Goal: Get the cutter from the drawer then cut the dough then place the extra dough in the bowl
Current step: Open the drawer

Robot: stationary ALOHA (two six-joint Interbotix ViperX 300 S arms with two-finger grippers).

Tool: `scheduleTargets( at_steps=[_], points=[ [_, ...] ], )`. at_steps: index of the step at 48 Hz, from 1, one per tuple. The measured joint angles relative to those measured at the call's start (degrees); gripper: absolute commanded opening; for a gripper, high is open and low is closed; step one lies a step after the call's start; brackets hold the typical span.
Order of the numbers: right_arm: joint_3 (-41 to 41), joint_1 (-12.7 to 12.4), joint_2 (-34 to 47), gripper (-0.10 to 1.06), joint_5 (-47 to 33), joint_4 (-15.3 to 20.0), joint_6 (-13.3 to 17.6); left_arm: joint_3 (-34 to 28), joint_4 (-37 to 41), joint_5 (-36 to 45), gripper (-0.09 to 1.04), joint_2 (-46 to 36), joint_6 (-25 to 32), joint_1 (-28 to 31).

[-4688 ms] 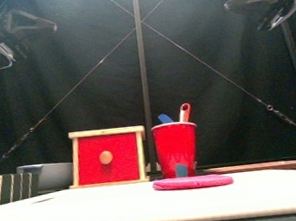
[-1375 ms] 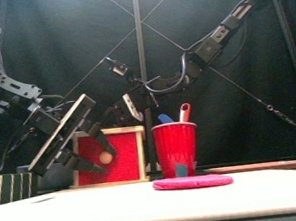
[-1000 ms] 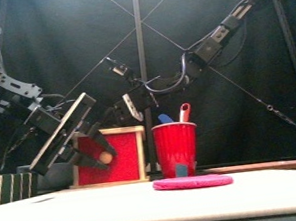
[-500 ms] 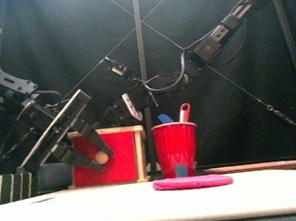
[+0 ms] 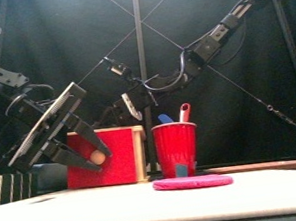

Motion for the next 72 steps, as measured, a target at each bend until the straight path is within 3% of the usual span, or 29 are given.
scheduleTargets(
  at_steps=[50, 59, 72],
  points=[
    [-0.4, -0.3, 0.1, 0.17, 0.4, 0.0, 0.0, -1.5, -1.4, 2.9, 0.56, -1.4, 0.1, -3.4],
    [-0.4, -0.3, 0.0, 0.17, 0.4, 0.0, 0.0, -1.1, -1.2, 2.5, 0.61, -1.0, 0.2, -3.7],
    [-0.4, -0.3, 0.1, 0.17, 0.4, 0.0, 0.0, -1.1, 1.5, 2.4, 0.85, -0.4, 0.5, -4.1]
  ],
)
